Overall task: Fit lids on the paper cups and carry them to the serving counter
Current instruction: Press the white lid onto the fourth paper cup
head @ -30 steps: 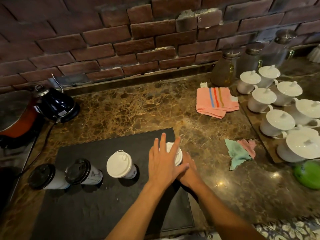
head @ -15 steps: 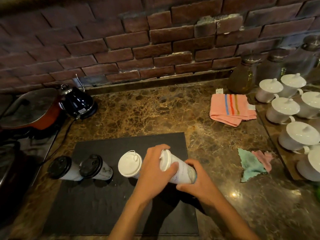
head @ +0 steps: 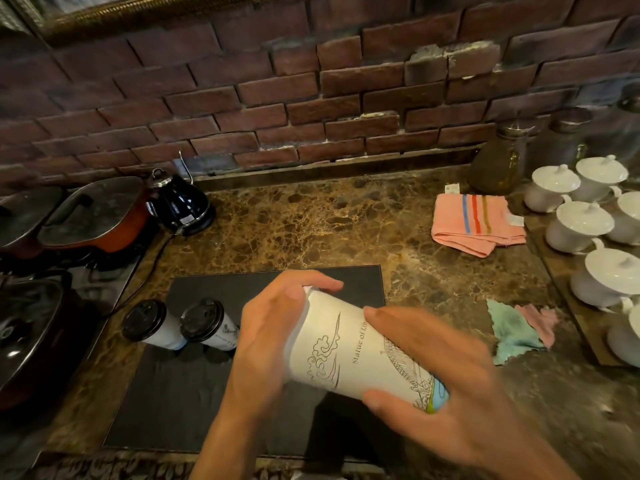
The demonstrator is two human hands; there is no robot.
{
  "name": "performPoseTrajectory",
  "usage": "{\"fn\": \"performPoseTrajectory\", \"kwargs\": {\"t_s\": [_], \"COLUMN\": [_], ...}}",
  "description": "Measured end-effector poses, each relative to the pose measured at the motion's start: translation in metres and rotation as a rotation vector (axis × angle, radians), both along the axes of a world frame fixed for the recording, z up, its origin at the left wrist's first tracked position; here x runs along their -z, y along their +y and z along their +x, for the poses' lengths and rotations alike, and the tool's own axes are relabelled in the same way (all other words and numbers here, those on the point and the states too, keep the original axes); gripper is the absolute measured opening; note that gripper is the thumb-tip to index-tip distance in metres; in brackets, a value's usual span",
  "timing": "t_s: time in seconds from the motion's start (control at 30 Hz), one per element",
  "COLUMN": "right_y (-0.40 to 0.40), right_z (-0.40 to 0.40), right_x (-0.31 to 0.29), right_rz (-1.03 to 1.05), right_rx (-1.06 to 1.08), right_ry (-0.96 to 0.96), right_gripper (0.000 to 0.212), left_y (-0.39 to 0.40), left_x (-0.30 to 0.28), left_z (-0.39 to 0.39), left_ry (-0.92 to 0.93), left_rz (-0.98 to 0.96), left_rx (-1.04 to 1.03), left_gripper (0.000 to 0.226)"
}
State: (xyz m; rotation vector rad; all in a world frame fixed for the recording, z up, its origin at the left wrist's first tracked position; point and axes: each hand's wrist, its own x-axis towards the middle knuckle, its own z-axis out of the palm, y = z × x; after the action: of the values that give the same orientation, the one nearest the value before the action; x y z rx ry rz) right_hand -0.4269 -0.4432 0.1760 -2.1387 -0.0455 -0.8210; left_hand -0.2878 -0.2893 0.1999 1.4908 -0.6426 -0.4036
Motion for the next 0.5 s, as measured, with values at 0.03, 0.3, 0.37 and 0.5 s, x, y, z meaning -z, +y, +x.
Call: {"fn": "performPoseTrajectory", "kwargs": {"t_s": [0.03,0.3,0.37,0.5], "right_y": [0.003,0.005,0.005,0.003], "right_z": [-0.003,-0.006,-0.008,-0.013], "right_x": [-0.004,-0.022,-0.027,-0.029], "right_rz": [0.090,0.728,0.359,-0.256], "right_rx": [0.015,-0.106,-0.051,-0.001], "right_ry": [0.014,0.336,0.313,0.223], "right_gripper": [0.060,0.059,0.078,0.084], "left_y": [0.001,0.003,0.003,0.002], "left_x": [-0.003,-0.020,-0.025,-0.029], "left_z": [-0.003,-0.010,-0.004,0.002], "left_ry": [-0.036,-0.142,-0.060,0.123], "left_rz": [-0.022,-0.027,-0.013,-0.034], "left_rx": [0.007,0.024,-0.001,0.022], "left_gripper": [0.043,0.041,0.039,0.034]}}
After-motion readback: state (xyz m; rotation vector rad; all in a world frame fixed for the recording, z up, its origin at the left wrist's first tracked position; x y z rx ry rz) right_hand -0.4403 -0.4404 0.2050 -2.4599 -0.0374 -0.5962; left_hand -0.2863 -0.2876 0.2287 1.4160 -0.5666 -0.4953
